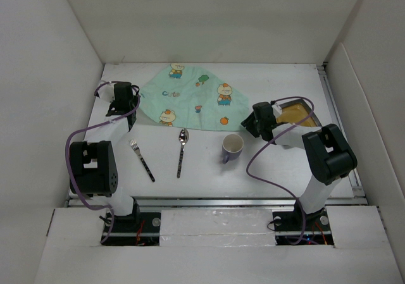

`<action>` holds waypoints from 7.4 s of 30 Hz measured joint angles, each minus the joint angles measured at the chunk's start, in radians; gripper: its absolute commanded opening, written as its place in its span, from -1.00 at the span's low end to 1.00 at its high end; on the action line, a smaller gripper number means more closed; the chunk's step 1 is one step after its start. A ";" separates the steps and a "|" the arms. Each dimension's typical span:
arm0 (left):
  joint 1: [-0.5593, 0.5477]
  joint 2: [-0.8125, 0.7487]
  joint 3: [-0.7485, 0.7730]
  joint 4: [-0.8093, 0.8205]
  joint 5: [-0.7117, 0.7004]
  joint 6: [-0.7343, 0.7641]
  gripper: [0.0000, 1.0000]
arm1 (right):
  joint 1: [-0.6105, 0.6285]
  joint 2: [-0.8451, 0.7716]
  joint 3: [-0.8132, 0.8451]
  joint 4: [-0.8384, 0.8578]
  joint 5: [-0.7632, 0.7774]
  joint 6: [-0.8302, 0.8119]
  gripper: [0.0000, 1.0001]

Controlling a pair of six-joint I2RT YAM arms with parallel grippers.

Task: Set the dinner table for one person

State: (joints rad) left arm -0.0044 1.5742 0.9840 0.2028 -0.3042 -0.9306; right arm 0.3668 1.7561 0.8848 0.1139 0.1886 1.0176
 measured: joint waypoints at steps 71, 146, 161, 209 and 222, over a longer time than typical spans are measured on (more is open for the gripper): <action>0.057 -0.039 0.540 -0.016 0.237 0.187 -1.00 | -0.227 -0.109 0.983 -0.304 -0.140 -0.689 -1.00; -0.212 -0.837 -0.261 -0.068 0.498 0.193 -0.44 | -0.314 -0.838 -0.346 -0.195 -0.047 -0.449 -0.07; -0.391 -0.964 -0.173 -0.368 0.556 0.552 -0.29 | -0.765 -0.477 -0.398 -0.031 -0.265 -0.189 0.20; -0.401 -0.954 -0.173 -0.424 0.404 0.594 -0.30 | -0.557 -0.190 0.185 0.268 -0.942 -0.132 -1.00; -0.386 -0.954 -0.173 -0.424 0.401 0.594 -0.29 | -0.210 0.219 0.429 0.399 -1.097 -0.024 -1.00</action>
State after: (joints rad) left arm -0.3908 0.6197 0.8108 -0.2214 0.0967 -0.3370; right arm 0.1566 1.9747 1.3140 0.5133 -0.9081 0.9939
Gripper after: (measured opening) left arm 0.353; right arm 0.044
